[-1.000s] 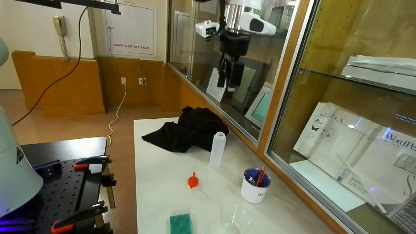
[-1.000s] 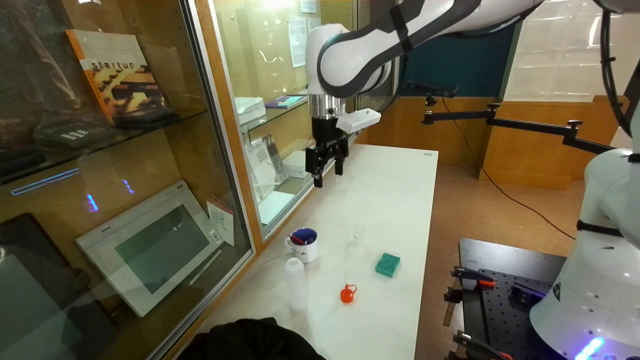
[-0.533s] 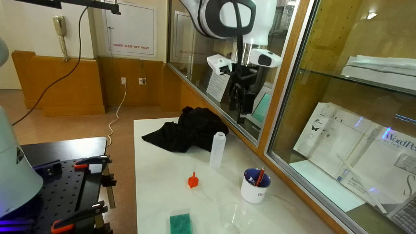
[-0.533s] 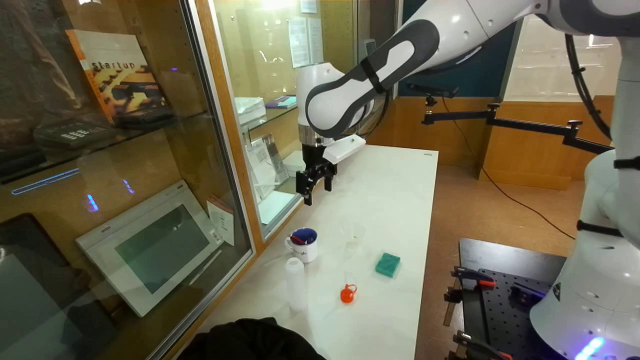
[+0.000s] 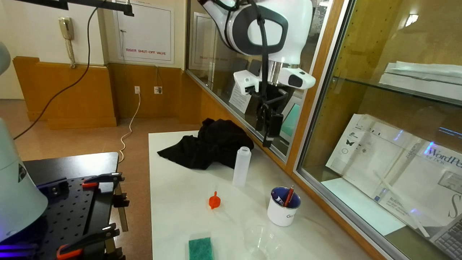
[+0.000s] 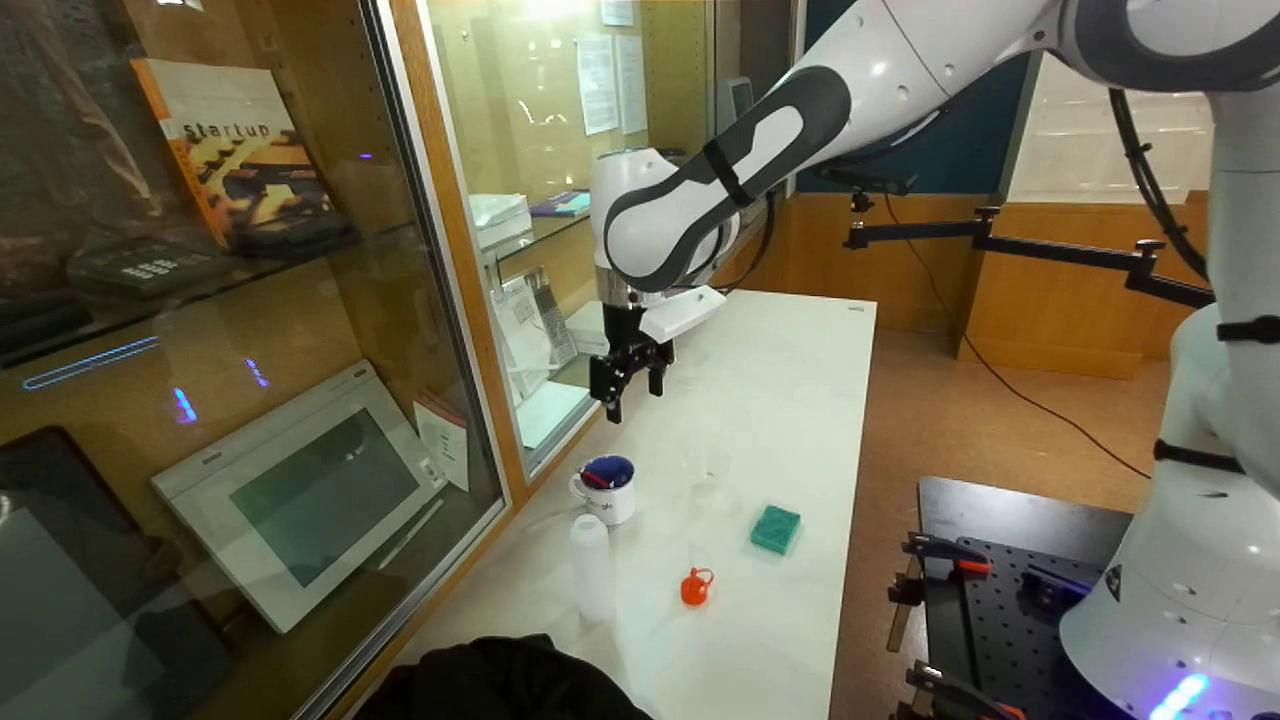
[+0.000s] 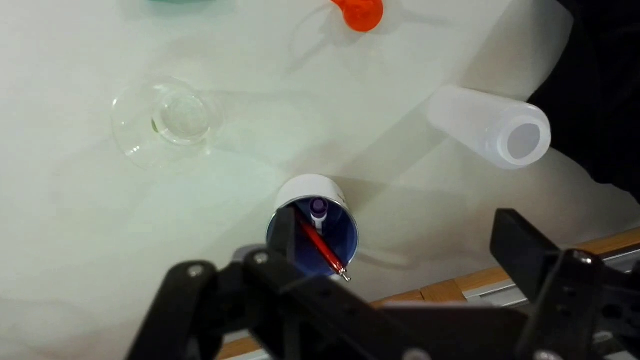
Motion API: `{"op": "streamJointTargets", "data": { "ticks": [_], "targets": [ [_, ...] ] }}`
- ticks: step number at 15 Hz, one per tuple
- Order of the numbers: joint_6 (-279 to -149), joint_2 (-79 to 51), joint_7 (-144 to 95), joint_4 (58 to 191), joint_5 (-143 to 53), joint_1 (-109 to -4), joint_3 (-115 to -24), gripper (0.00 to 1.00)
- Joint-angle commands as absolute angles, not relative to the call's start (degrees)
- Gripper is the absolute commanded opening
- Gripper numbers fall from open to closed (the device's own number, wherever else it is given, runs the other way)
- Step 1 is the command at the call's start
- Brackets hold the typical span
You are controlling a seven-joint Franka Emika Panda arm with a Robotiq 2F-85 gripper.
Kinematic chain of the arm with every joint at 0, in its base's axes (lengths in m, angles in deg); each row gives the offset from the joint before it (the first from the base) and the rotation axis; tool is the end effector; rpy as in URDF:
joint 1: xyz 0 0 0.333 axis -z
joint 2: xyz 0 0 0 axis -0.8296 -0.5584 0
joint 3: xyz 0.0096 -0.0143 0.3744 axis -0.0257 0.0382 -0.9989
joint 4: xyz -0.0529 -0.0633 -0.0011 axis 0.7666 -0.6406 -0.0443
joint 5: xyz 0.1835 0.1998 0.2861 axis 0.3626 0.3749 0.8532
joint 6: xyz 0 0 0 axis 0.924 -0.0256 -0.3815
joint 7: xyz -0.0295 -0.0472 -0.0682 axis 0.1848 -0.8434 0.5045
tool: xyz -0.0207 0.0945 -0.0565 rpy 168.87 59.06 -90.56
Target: Remove the marker and pen from the white cup and put them in the plastic cup
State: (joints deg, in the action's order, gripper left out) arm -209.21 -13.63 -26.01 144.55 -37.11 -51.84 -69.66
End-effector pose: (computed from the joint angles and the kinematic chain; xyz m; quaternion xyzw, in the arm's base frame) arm 0.6204 -0.0861 0.3825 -0.9877 0.1545 -0.0090 0.0236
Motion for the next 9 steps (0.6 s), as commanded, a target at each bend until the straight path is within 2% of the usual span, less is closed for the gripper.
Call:
{"op": "streamJointTargets", "data": {
  "ticks": [1,9],
  "targets": [
    [-211.19,-19.13,-25.49,141.09,-33.53,-50.5,-69.89,1.0],
    [-218.12,-28.76,-30.4,136.98,-34.43,-50.72,-68.39,1.0]
  ]
}}
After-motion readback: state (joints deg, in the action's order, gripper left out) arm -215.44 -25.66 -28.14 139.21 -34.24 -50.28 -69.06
